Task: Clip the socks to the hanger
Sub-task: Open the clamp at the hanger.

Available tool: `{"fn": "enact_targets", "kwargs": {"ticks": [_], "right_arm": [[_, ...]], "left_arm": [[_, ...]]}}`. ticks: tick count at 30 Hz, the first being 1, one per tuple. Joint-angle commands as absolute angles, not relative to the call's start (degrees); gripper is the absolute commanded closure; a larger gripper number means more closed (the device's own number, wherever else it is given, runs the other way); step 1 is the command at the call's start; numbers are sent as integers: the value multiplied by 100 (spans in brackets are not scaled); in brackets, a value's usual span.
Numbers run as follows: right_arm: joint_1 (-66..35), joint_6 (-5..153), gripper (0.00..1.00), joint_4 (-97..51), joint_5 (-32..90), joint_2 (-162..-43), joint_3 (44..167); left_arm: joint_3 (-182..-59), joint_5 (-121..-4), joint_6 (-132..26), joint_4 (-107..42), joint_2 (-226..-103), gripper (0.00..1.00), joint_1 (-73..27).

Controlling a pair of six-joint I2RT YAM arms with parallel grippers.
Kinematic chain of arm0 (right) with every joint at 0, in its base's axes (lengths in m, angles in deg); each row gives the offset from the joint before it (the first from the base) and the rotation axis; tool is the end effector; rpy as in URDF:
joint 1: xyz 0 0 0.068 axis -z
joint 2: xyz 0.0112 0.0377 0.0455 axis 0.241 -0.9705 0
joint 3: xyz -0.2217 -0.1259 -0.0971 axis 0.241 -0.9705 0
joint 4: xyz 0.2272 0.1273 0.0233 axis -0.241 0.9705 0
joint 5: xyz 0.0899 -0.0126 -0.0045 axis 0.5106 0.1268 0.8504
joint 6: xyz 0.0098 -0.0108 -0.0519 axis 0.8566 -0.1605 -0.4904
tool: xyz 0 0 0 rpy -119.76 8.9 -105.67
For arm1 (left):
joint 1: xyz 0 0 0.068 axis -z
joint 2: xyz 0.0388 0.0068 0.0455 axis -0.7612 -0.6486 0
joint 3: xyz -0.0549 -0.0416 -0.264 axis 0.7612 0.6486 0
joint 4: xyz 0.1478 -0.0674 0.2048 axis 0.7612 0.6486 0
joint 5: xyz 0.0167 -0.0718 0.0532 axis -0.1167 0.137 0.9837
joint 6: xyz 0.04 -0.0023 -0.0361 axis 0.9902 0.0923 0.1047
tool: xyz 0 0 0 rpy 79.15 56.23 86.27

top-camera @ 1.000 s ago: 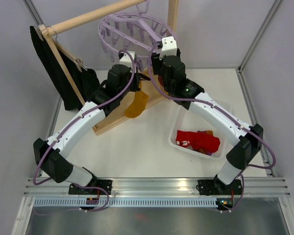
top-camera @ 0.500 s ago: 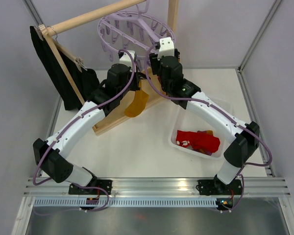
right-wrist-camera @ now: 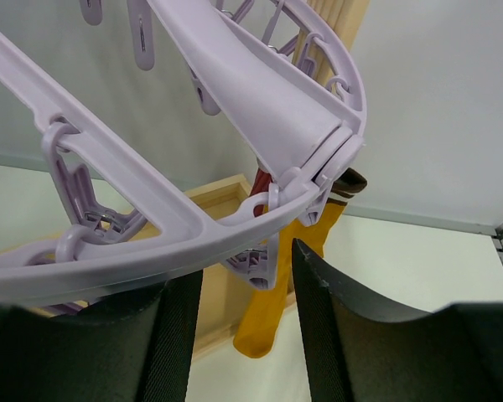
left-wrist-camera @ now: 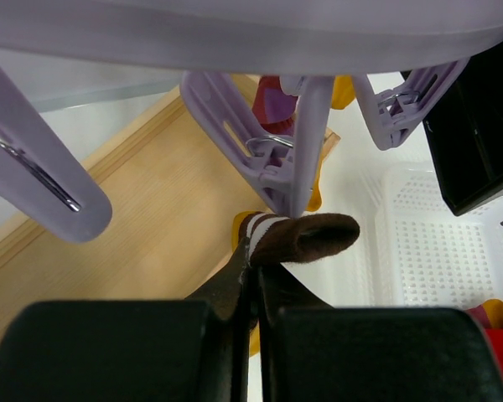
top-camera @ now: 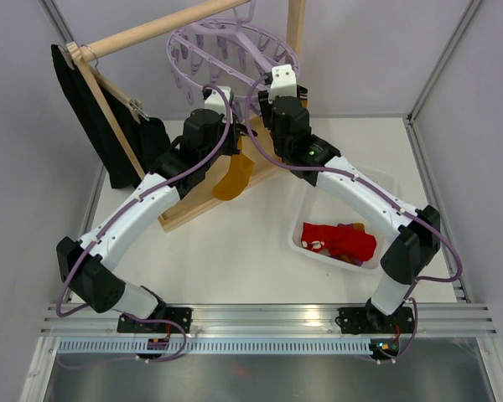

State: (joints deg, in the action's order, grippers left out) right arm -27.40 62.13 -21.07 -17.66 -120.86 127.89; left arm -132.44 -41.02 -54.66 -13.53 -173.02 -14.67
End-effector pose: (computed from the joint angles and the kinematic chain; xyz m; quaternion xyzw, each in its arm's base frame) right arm 0.3229 0.2544 0.4214 -0.0612 0.7218 -0.0295 0.6888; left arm 0.2844 -0.1882 0.4047 0.0835 0.7954 -0.1545 0.5801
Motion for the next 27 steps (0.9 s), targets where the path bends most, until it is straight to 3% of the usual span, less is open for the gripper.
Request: {"fn": "enact_targets", "kwargs": {"ticks": [1, 15, 27], "right_arm": [[-2675, 6187, 49, -2478, -1884, -12080, 12926], [-2675, 6327, 75, -2347, -1806, -11993, 13031], [-2675, 6960, 99, -1407, -1489, -11861, 13426]], "left_arm": [[-13491, -4047, -5310, -1435, -17273, 98, -1441], [-13395, -4091, -5345, -1435, -17203, 98, -1441], [-12754, -4768, -6012, -2050, -16895, 98, -1441]]}}
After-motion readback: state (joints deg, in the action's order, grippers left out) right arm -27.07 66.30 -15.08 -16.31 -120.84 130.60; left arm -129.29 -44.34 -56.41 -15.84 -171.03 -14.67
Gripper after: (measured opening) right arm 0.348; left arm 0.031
